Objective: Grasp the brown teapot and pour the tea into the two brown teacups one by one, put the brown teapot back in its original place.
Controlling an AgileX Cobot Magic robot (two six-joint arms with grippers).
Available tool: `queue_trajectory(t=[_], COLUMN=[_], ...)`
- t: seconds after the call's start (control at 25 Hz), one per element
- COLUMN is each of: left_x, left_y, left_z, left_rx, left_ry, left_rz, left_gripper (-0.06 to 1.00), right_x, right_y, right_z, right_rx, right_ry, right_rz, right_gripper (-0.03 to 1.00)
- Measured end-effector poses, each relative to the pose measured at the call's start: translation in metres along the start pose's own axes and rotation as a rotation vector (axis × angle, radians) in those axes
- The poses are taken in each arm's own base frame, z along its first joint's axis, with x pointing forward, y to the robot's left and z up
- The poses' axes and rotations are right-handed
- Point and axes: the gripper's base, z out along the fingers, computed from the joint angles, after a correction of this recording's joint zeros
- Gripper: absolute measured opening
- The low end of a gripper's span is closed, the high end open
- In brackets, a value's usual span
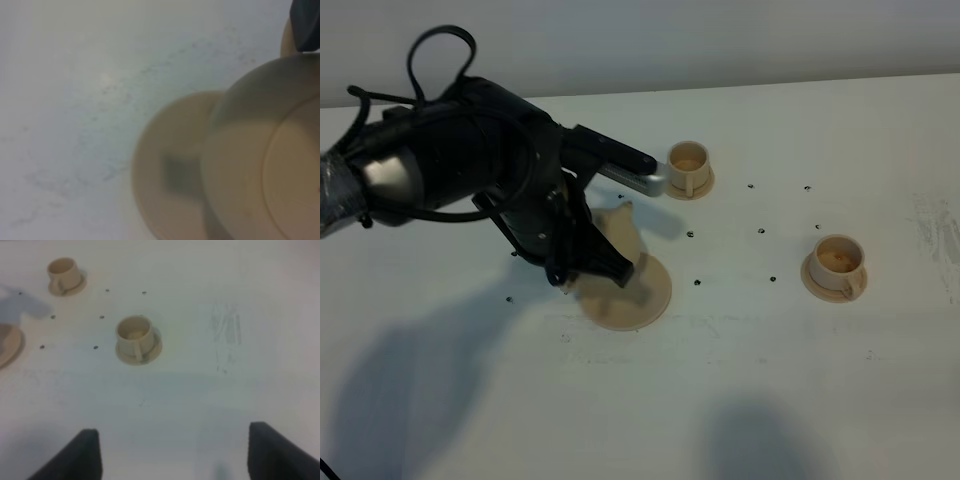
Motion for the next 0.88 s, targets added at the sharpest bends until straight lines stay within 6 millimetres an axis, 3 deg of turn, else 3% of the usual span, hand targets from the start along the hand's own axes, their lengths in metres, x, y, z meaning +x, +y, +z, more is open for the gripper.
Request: queue_trajectory(t=[0.48, 0.88], left_x=[-0.023, -0.051], left_y=[0.044, 0.061], left_z=[-0.015, 0.002], left_rx=[-0.03, -0.048], left_ry=[-0.119, -0.137], left_rz=[-0.007, 0.05], left_gripper=[0.08, 0.08], right_x=[0.0, 0.0], right_y=[0.0, 0.0], right_z=[0.0, 0.0], right_rx=[0.0, 0.0], right_ry=[0.0, 0.0], right_rz=[0.0, 0.0], right_gripper=[0.59, 0.59])
